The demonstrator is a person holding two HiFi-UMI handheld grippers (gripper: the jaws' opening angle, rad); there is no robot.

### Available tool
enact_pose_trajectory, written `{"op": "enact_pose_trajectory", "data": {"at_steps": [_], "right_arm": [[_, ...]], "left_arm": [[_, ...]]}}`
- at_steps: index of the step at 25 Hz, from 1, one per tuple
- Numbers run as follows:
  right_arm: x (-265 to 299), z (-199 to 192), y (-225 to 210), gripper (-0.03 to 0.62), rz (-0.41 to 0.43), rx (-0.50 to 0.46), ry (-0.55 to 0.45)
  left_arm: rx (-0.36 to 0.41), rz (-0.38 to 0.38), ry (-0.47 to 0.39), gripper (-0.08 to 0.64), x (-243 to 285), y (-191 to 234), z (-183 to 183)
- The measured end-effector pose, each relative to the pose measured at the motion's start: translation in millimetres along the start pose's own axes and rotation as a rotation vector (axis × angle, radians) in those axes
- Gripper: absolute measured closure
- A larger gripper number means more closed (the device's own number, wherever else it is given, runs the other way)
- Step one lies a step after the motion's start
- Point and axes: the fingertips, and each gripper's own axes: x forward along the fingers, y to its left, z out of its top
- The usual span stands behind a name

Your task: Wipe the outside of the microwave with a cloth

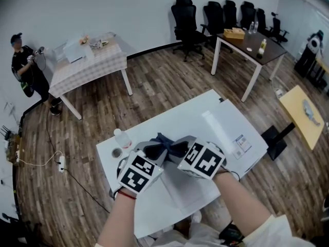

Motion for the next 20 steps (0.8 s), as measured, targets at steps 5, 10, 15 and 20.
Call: {"op": "enact_pose_trajectory", "data": {"at_steps": [5, 10, 15, 20], "right_arm": [[-7.5, -6.3, 8.1, 0.502, 0.057, 0.043, 0.019], [-31.5, -28.0, 22.4, 0.502, 0.066, 0.028, 0.041], [-73.6, -65.6, 40.3, 0.502, 0.046, 0.027, 0.049], [-103.8, -95.1, 28.1, 0.502, -0.071, 0.037, 0.002]], "left_arm": [[-0.04, -0.083, -0.012, 0.517, -2.4, -13.2, 0.1], [-0.003, -0.118, -0.004, 0.518, -1.3, -49.4, 6.0], [0.052, -0.189, -0.009, 0.518, 6.1, -112.2, 18.1], [0.115, -0.196, -0.017, 0.518, 28.3, -145.4, 36.0]]}}
